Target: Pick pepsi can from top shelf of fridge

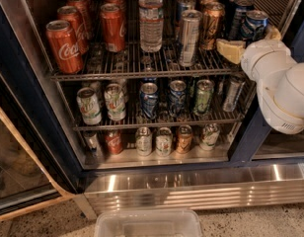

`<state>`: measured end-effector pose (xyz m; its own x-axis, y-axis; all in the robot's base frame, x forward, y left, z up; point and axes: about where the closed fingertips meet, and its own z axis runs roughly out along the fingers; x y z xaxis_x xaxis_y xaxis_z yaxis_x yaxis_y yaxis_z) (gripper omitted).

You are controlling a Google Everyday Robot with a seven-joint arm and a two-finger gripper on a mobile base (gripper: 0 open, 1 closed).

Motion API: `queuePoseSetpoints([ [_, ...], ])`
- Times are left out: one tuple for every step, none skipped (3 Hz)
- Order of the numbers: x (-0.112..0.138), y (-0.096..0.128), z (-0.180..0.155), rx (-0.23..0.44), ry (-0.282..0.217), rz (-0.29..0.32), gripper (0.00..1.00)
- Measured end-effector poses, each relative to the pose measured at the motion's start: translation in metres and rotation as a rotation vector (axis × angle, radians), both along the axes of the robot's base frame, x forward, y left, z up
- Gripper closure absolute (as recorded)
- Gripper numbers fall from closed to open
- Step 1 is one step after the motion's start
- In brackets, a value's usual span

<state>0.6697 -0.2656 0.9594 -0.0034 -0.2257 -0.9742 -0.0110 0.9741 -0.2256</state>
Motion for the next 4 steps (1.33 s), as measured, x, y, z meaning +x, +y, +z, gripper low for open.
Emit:
queuePoseSetpoints([
  [0.000, 0.003, 0.000, 0.000, 0.000, 0.000, 0.27],
  [0.004, -0.009, -0.002, 0.012, 0.000, -0.036, 0.46],
  [0.007, -0.017, -0.004, 0.024, 0.000, -0.064, 0.69],
  [0.007, -0.017, -0.004, 0.024, 0.000, -0.064, 0.92],
])
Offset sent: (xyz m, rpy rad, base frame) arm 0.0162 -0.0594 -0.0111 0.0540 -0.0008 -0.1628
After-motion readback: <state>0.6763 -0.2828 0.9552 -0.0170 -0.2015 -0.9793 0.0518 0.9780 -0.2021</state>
